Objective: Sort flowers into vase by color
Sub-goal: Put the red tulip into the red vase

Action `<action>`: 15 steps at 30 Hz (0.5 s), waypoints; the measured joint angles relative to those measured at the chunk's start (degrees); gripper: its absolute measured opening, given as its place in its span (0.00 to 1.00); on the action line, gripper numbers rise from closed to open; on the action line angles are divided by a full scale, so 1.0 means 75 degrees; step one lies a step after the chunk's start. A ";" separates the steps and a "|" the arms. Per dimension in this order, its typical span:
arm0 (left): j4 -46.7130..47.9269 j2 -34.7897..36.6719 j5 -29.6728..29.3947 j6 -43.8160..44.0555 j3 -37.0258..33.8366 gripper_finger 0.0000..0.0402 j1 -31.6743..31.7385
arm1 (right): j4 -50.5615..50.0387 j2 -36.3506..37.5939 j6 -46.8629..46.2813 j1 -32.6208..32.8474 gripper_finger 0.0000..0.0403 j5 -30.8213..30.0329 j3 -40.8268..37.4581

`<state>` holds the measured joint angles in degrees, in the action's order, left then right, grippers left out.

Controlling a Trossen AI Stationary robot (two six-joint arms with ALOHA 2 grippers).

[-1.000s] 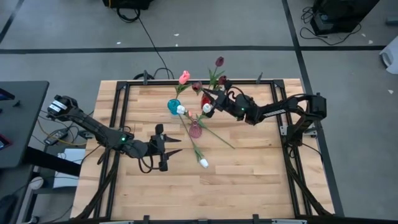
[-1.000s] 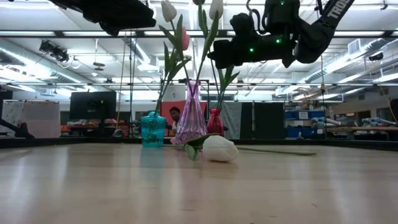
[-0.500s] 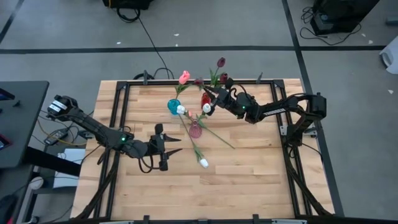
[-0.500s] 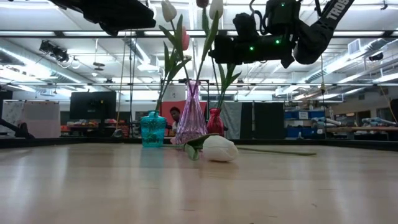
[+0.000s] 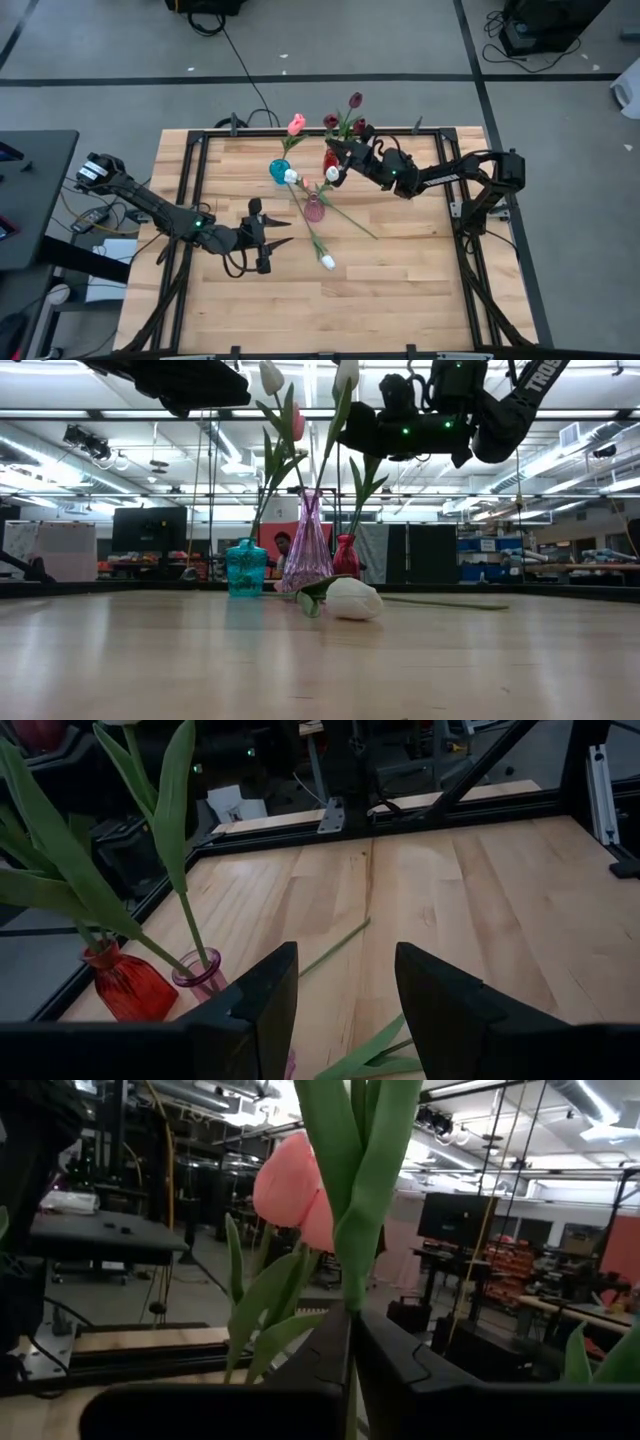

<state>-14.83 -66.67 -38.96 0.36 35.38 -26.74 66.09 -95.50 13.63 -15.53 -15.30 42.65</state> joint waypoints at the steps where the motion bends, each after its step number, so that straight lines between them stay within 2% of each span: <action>1: 0.0000 0.0000 0.0000 0.0000 0.0000 0.43 0.0000 | -0.0025 0.0003 0.0056 0.0000 0.06 -0.0023 0.0000; 15: 0.0009 0.0000 0.0006 0.0006 0.0000 0.43 0.0000 | -0.0451 0.0003 0.0460 -0.0092 0.06 -0.0151 0.0000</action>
<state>-14.76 -66.67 -38.92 0.40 35.38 -26.74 62.71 -95.48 17.08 -16.22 -16.43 42.65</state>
